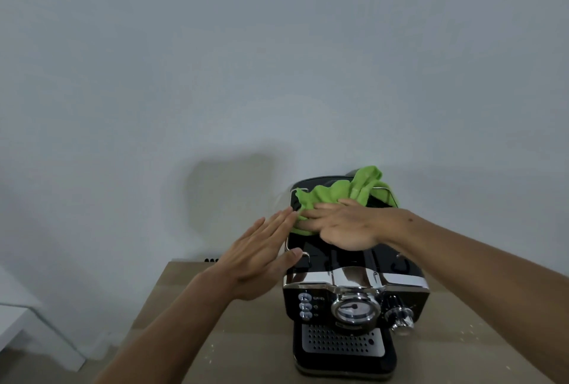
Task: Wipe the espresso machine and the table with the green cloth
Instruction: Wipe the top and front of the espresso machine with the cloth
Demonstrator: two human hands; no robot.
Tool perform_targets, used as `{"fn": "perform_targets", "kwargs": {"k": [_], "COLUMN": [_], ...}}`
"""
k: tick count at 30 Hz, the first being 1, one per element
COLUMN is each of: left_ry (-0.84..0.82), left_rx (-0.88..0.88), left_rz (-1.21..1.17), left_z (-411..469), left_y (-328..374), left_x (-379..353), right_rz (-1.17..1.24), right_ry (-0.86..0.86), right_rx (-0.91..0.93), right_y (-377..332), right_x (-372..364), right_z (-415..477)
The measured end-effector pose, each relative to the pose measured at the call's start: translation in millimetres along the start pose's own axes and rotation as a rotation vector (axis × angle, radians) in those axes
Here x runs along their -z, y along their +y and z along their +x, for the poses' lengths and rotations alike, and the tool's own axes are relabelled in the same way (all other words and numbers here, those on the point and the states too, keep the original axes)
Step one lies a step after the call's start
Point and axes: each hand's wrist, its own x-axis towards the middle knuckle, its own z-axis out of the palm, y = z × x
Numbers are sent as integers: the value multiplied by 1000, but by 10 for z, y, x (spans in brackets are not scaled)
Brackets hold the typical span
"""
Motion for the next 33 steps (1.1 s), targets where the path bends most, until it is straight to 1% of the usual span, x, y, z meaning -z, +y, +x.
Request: {"fn": "perform_targets", "kwargs": {"k": [3, 6, 8, 11, 16, 20, 23, 27, 33], "left_ry": [-9, -16, -13, -24, -39, -60, -62, -55, -46], "left_rx": [-8, -11, -16, -15, 3, 13, 16, 15, 7], "left_rz": [13, 22, 28, 37, 8, 4, 5, -13, -10], "left_z": [-7, -8, -5, -9, -13, -22, -15, -8, -2], "left_y": [-11, -13, -15, -11, -9, 18, -2, -20, -43], "left_x": [2, 4, 13, 22, 31, 49, 46, 21, 5], "right_rz": [7, 30, 82, 96, 49, 72, 77, 28, -23], "right_ry": [13, -5, 8, 72, 261, 258, 227, 235, 368], "right_rx": [-2, 61, 66, 41, 68, 111, 80, 14, -51], "right_y": [-74, -57, -64, -139, -308, -355, -430, -579, -645], "right_x": [-5, -74, -122, -215, -495, -588, -585, -578, -696], "right_z": [54, -163, -316, -489, -723, -850, -819, -619, -619]}}
